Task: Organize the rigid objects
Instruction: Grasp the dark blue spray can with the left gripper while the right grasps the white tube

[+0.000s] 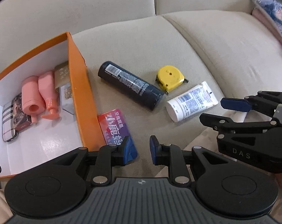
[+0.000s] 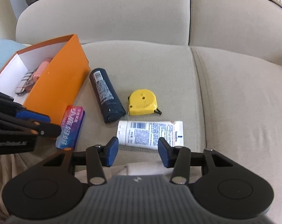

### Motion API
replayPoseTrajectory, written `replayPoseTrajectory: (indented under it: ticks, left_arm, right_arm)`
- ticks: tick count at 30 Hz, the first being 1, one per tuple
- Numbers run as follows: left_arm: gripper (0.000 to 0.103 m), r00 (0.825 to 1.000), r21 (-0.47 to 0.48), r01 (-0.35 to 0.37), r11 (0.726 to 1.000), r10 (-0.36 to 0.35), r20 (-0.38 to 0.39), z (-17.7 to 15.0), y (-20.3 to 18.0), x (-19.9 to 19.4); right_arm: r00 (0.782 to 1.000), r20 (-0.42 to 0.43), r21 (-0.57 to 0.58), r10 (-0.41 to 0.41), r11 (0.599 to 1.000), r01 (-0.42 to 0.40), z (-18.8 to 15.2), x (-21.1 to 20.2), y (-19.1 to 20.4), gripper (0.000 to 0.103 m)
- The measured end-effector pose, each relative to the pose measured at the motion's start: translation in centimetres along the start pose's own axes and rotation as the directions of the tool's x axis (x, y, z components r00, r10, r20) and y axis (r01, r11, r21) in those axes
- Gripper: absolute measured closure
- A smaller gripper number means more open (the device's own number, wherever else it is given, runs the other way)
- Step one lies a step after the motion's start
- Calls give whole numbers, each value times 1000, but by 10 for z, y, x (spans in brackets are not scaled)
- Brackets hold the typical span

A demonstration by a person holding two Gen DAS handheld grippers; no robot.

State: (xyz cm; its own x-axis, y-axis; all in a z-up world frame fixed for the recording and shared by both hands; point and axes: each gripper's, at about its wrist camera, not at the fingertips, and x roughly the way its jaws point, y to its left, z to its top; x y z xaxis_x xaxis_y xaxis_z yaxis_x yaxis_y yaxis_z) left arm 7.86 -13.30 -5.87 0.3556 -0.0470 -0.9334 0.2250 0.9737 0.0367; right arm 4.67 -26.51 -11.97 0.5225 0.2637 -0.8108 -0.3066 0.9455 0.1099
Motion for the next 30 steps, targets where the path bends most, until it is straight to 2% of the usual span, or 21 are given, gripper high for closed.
replayPoseTrajectory:
  ticks: [4, 7, 10, 12, 14, 16, 19, 21, 24, 30]
  left_arm:
    - [78, 1000, 34, -6, 999, 7, -14, -8, -9, 5]
    - [78, 999, 20, -33, 999, 33, -12, -10, -13, 11]
    - [78, 997, 10, -57, 998, 56, 48, -1, -18, 9]
    - [77, 995, -14, -40, 999, 41, 86, 9, -19, 6]
    - [77, 997, -65, -8, 998, 14, 81, 23, -17, 8]
    - [77, 998, -106, 5, 994, 2, 64, 32, -15, 11]
    - [77, 999, -119, 10, 993, -4, 54, 40, -14, 15]
    - [77, 999, -117, 10, 993, -5, 44, 40, -15, 18]
    - [76, 1000, -127, -1, 992, 3, 13, 43, -10, 24]
    - [76, 1000, -145, 1, 989, -2, -7, 45, 2, 31]
  right_arm:
    - [999, -20, 27, 30, 999, -29, 2, 7, -5, 54]
    - [999, -30, 37, 43, 998, -42, 2, 10, -7, 54]
    - [998, -35, 48, 51, 998, -50, 4, 11, -8, 55]
    - [998, -24, 68, 51, 996, -50, 5, 9, -11, 56]
    - [998, -19, 64, 55, 996, -54, 8, 9, -14, 56]
    - [999, -27, 14, 36, 999, -36, 13, 13, -13, 56]
    - [997, -83, -151, 2, 988, -15, 21, 29, -2, 54]
    - [992, -128, -258, -11, 966, -23, 21, 39, 9, 52]
    - [987, -160, -415, -33, 909, -37, 16, 49, 26, 47]
    - [982, -179, -554, -66, 832, -45, 17, 68, 28, 47]
